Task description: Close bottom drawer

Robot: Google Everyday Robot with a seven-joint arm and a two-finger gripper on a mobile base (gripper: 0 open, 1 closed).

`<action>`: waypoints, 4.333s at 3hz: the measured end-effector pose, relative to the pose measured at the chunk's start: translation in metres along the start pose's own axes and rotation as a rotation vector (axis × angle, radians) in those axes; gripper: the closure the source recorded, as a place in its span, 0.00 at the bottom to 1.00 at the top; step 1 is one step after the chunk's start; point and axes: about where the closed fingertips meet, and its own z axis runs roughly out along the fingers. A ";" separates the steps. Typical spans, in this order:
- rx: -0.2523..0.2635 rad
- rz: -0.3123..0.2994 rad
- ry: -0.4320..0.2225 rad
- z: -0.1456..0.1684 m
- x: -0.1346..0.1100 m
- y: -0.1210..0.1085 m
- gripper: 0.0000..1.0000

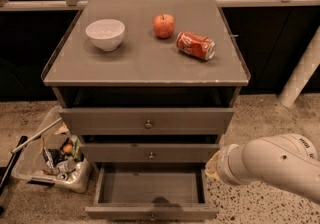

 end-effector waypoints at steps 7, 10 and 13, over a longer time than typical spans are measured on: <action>-0.247 0.199 -0.340 0.223 0.067 0.050 1.00; -0.351 0.205 -0.363 0.233 0.075 0.077 1.00; -0.323 0.338 -0.335 0.349 0.112 0.127 1.00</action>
Offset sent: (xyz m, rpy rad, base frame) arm -0.0095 0.0157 -0.1587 0.0288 0.1255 -0.0335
